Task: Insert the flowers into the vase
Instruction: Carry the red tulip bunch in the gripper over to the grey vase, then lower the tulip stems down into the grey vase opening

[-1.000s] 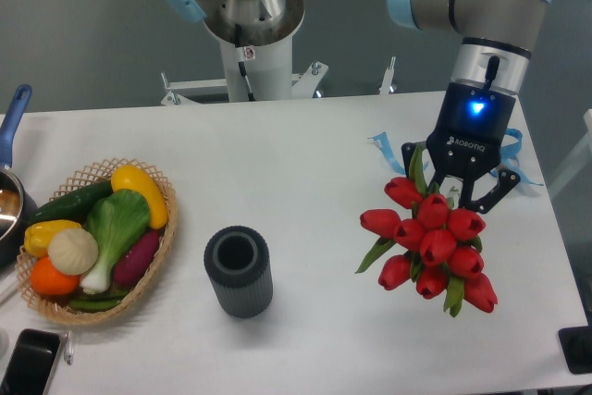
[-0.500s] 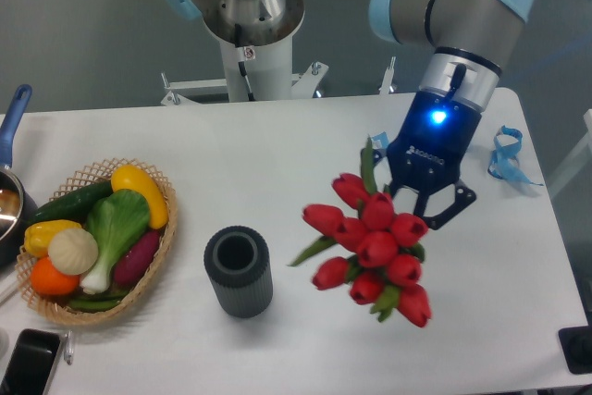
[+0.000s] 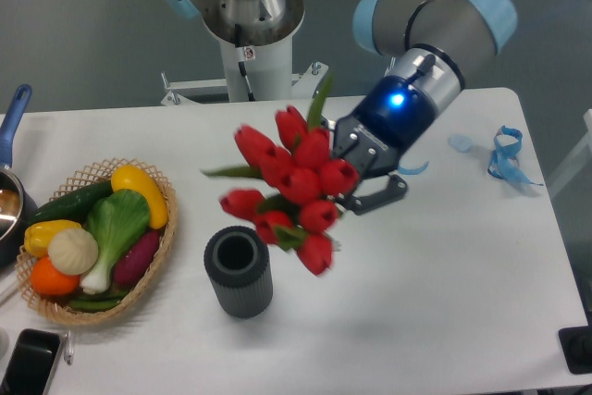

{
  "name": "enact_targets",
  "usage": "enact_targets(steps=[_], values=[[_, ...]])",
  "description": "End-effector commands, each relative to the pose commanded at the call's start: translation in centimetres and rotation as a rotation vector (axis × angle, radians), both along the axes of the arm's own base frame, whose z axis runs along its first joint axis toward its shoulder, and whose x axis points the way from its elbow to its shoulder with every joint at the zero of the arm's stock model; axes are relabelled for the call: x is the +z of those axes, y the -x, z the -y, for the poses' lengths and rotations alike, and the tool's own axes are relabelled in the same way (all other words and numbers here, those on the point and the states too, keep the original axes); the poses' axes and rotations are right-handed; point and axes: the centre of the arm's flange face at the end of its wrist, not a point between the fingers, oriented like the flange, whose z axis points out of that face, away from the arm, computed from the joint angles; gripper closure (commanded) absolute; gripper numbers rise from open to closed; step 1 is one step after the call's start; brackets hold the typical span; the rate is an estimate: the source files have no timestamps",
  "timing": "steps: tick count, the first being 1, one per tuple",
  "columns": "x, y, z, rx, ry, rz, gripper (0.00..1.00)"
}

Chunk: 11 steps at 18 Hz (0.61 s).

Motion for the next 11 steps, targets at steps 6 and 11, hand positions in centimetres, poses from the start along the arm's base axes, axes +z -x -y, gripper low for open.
enact_targets(steps=[6, 11], values=[[0.1, -3.4, -2.1, -0.079, -0.03, 0.021, 0.64], [-0.7, -5.0, -3.7, -0.12, -0.025, 0.036, 0.64]])
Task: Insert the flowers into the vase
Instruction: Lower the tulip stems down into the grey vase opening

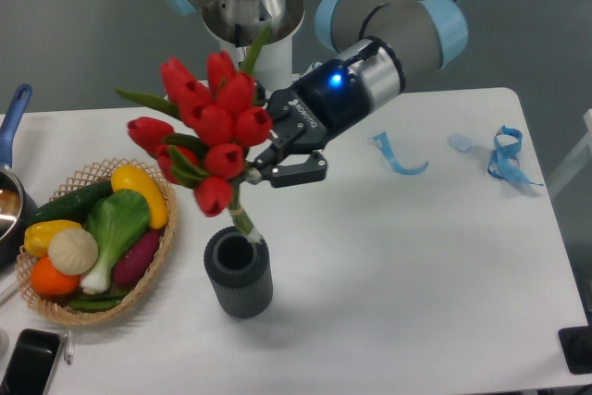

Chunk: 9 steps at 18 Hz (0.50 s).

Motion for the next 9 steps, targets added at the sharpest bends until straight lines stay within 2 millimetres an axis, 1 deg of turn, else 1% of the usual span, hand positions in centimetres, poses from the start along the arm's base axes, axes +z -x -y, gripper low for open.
enact_targets(steps=[1, 2, 4, 7, 9], values=[[-0.7, -0.2, -0.2, -0.005, 0.006, 0.012, 0.64], [-1.6, 0.0, -0.4, -0.008, 0.014, 0.027, 0.64], [-2.3, 0.3, -0.3, -0.002, 0.022, 0.039, 0.64], [-2.6, 0.3, -0.2, 0.0, 0.027, 0.045, 0.63], [-3.3, 0.4, -0.2, 0.0, 0.035, 0.058, 0.63]])
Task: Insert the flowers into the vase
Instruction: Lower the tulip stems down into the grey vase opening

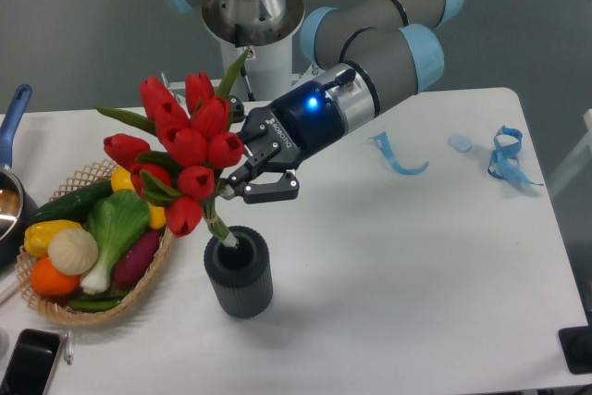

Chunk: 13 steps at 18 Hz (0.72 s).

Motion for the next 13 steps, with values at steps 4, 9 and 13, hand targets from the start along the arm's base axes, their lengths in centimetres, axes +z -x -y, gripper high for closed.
enact_targets(steps=[4, 9, 13], values=[[-2.4, 0.5, -0.5, -0.002, 0.024, 0.034, 0.63], [-4.2, 1.0, -0.8, -0.001, 0.038, 0.051, 0.63], [-6.5, 1.3, -0.9, 0.006, 0.067, 0.068, 0.63]])
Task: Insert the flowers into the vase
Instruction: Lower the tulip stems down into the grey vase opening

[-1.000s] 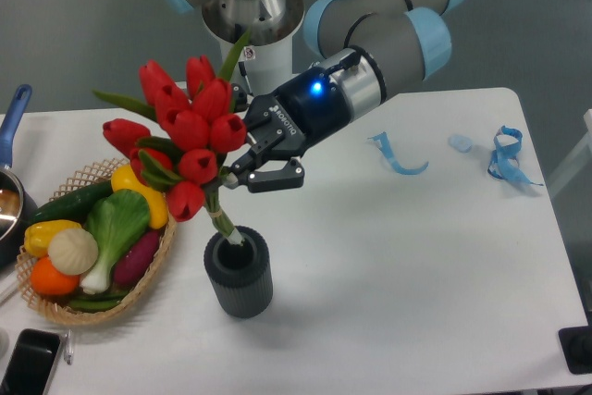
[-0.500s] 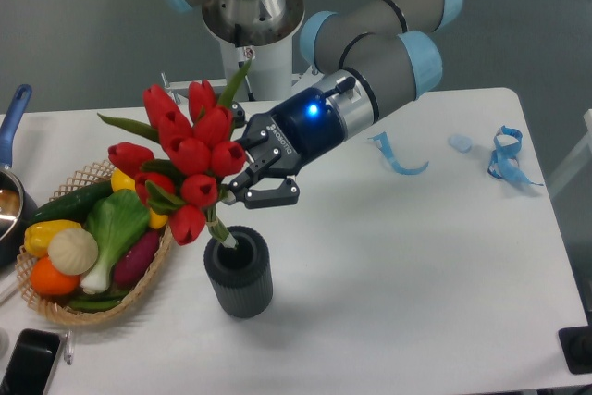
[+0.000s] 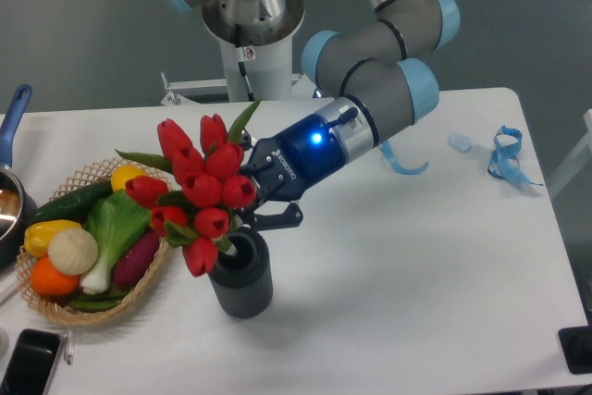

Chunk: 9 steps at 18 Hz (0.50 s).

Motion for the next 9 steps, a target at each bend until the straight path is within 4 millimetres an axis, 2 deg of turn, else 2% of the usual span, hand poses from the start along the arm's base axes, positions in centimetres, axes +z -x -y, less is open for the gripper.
enact_targets(steps=[5, 9], values=[[-2.8, 0.2, 1.7, 0.026, 0.003, -0.002, 0.63], [-5.4, -0.3, 2.2, 0.026, -0.012, -0.035, 0.63]])
